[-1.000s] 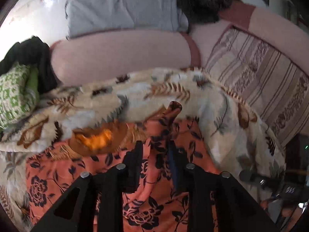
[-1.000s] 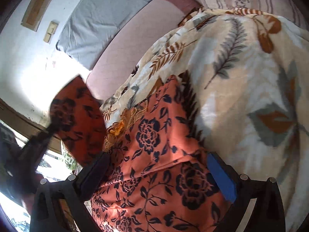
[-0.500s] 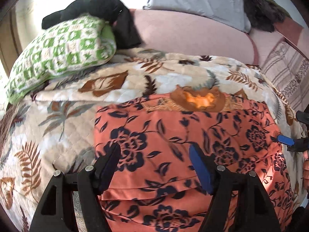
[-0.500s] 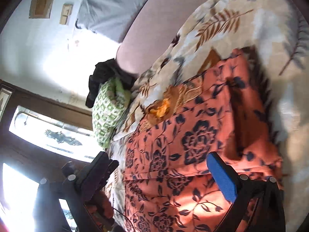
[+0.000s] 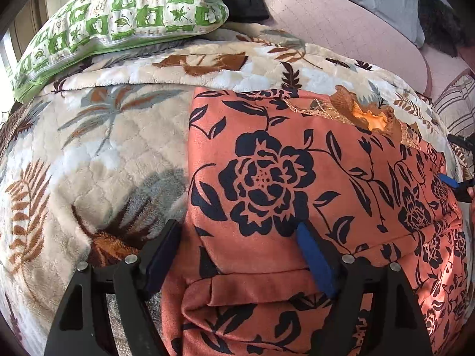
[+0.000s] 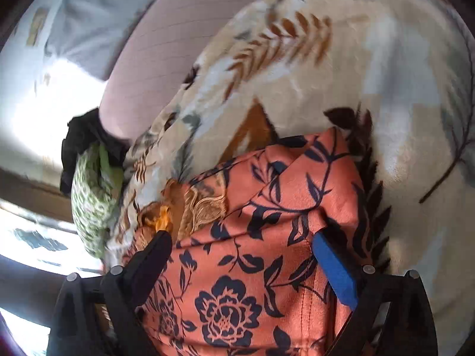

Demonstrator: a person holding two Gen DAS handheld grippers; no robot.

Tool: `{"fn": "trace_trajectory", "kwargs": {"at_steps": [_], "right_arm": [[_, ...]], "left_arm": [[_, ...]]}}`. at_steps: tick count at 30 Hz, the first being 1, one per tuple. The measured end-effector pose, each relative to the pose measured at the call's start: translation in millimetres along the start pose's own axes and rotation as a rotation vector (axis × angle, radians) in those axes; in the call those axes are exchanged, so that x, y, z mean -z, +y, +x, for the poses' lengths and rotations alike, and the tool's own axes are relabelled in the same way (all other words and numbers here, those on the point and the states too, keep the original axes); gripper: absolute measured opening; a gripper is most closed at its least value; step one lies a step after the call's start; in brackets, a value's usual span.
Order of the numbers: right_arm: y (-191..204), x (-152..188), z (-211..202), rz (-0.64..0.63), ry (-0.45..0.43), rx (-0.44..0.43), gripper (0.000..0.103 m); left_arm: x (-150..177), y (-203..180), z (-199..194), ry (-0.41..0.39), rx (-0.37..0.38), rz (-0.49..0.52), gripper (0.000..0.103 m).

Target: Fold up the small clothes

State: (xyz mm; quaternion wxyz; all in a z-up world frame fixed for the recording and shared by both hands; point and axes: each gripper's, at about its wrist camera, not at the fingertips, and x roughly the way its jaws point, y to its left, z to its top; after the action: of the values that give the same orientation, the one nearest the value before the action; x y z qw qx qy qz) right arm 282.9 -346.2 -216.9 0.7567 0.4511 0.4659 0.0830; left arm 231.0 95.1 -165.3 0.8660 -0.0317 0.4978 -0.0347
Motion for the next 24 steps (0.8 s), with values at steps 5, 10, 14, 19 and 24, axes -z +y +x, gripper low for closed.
{"fn": "trace_trajectory", "kwargs": {"at_steps": [5, 10, 14, 19, 24], "right_arm": [[21, -3, -44, -0.071, -0.092, -0.121, 0.099], [-9, -1, -48, 0.027, -0.091, 0.043, 0.098], [17, 41, -105, -0.113, -0.086, 0.011, 0.098], [-1, 121, -167, -0.251, 0.093, 0.004, 0.098], [-63, 190, -207, -0.285, 0.251, 0.078, 0.098]], "left_arm": [[2, 3, -2, -0.003, 0.016, -0.021, 0.082], [6, 7, -31, -0.024, 0.039, -0.036, 0.081], [21, 24, -81, -0.098, 0.069, -0.061, 0.081], [89, 56, -132, -0.077, 0.160, -0.067, 0.081], [171, 74, -147, 0.033, 0.193, -0.098, 0.081]]}}
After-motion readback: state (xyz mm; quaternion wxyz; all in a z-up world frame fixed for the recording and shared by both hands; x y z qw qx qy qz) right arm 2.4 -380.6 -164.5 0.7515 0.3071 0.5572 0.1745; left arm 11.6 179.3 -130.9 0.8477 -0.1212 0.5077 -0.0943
